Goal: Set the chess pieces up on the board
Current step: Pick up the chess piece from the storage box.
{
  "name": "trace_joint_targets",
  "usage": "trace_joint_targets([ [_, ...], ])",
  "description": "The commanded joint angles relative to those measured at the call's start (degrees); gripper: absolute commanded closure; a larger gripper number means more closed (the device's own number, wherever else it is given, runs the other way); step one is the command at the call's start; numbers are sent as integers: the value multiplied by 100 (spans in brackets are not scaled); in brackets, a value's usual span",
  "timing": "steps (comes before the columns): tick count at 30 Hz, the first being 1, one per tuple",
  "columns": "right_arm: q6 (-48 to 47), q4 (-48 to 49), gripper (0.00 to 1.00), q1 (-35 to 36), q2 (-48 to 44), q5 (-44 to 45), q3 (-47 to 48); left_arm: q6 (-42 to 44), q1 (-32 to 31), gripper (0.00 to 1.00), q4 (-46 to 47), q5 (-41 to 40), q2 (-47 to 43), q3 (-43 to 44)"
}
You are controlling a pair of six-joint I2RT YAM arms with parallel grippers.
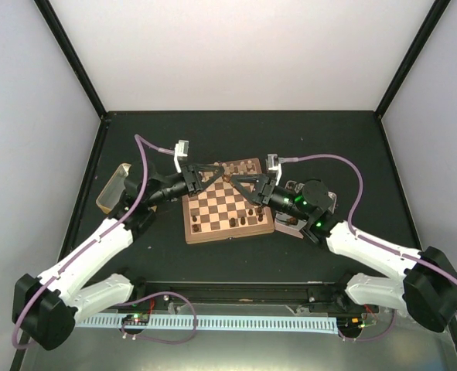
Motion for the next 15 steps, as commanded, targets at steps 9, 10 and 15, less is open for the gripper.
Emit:
trace_joint_targets([
  [9, 713, 137, 63, 188, -60, 460, -80, -379, 59, 98, 631, -289, -180, -168],
  [10, 697, 124, 65, 189, -57, 491, -65, -387, 58, 99, 630, -283, -180, -171],
  [15, 580, -306, 81, 194, -52, 613, 136, -380, 58, 99, 636, -275, -206, -211],
])
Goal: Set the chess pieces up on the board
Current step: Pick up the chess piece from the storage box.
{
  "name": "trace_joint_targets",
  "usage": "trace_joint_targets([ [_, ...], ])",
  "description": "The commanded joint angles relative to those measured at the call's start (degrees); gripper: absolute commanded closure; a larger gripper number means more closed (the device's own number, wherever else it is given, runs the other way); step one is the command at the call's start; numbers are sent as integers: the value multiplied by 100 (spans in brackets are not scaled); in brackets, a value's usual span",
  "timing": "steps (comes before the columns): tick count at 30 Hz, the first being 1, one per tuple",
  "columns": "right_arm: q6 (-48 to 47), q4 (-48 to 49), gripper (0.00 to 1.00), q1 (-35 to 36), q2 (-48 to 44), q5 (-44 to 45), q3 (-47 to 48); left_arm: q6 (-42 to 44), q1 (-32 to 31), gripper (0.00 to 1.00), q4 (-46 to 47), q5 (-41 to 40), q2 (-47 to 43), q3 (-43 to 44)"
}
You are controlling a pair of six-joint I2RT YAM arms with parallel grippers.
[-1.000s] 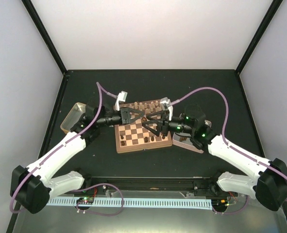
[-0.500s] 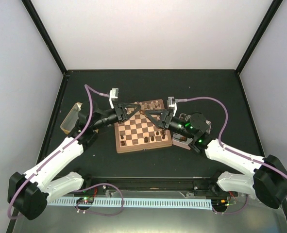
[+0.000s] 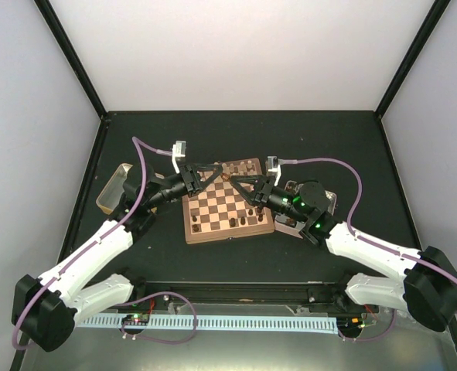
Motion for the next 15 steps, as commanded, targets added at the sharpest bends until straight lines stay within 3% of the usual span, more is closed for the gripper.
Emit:
trace_joint_targets([
  [1, -65, -324, 83, 38, -57, 265, 174, -60, 54, 98, 228, -40, -116, -16],
  [5, -85, -637, 98, 32, -171, 293, 190, 39, 54, 98, 107, -93, -148, -52],
  [9, -274, -1355, 99, 33, -361, 308, 212, 226, 52, 98, -133, -193, -235, -118],
  [12, -818, -2514, 99, 38, -605, 279, 318, 670, 60, 98, -615, -455, -417, -117],
  [15, -1908, -4357, 99, 38, -712, 438, 752, 1606, 61, 98, -1430, -893, -737, -53],
])
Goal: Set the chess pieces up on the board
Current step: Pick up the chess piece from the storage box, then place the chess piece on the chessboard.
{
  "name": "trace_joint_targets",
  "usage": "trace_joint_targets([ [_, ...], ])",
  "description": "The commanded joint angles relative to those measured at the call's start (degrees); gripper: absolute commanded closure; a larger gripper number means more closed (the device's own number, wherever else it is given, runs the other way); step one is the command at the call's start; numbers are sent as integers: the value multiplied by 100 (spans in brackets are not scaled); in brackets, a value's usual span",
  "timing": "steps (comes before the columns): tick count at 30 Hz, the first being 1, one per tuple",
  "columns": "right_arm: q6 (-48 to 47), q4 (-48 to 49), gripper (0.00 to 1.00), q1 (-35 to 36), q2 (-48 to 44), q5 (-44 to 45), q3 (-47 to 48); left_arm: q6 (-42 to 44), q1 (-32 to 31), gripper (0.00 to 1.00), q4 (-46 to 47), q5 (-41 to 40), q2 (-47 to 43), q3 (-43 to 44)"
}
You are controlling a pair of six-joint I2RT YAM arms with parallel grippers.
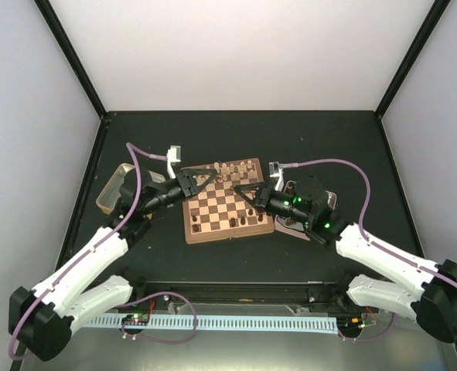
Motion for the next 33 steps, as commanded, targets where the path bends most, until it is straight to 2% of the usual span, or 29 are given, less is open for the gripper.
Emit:
trace_joint_targets([
  [1, -1675, -2654, 99, 32, -186, 272, 650, 1455, 53, 98, -1304, -777, -533, 111],
  [6, -3257, -4621, 99, 77, 290, 614, 1373, 2677, 47, 98, -2820, -1966, -1456, 118],
  [11, -3953, -5699, 99, 493, 1235, 1396, 2313, 3321, 47, 98, -3510, -2635, -2361, 105],
  [15, -4171, -6249, 99, 847, 2349, 2266, 3167, 3917, 48, 98, -4221, -3177, -2787, 377],
  [19, -4161, -6713, 99, 1070, 3353, 2701, 4060, 4447, 50, 98, -4930, -3505, -2875, 647],
  [25, -4175, -7257, 98, 1366, 4619, 2819, 5170, 4676, 50, 98, -5455, -3667, -2990, 456],
  [33, -4252, -7632, 96, 1596, 5528, 2757, 5790, 4677, 47, 99, -5370, -3630, -3097, 231],
])
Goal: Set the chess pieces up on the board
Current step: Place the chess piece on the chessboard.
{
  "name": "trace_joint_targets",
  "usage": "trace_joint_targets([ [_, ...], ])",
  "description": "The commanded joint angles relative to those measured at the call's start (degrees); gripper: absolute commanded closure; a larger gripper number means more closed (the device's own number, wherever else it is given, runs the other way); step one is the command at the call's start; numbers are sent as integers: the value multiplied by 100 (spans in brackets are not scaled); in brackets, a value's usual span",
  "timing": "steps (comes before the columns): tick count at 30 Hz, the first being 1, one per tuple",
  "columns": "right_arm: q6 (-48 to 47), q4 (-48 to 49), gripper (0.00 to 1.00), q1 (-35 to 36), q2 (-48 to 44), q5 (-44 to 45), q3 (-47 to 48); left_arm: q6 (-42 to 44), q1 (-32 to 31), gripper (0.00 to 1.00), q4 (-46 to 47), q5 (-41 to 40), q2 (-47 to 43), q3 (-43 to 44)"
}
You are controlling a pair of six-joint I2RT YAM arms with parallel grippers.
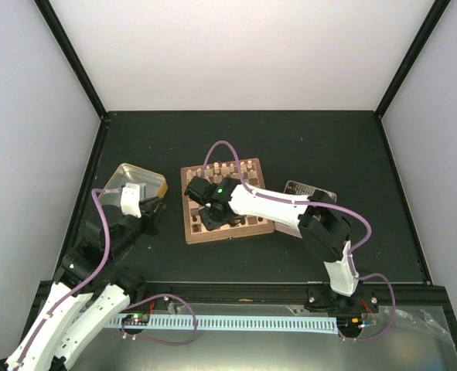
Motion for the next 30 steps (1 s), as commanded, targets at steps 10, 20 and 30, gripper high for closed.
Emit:
trace_joint_targets([
  [10, -191, -769, 94, 84, 954, 388, 1206, 186, 46, 98, -51, 30, -53, -34],
  [20, -64, -800, 90, 84, 1435, 313, 1815, 202, 47, 98, -55, 74, -85, -33],
  [30, -130, -710, 80, 83, 1511, 201, 1915, 151, 43, 98, -76, 16, -92, -41],
])
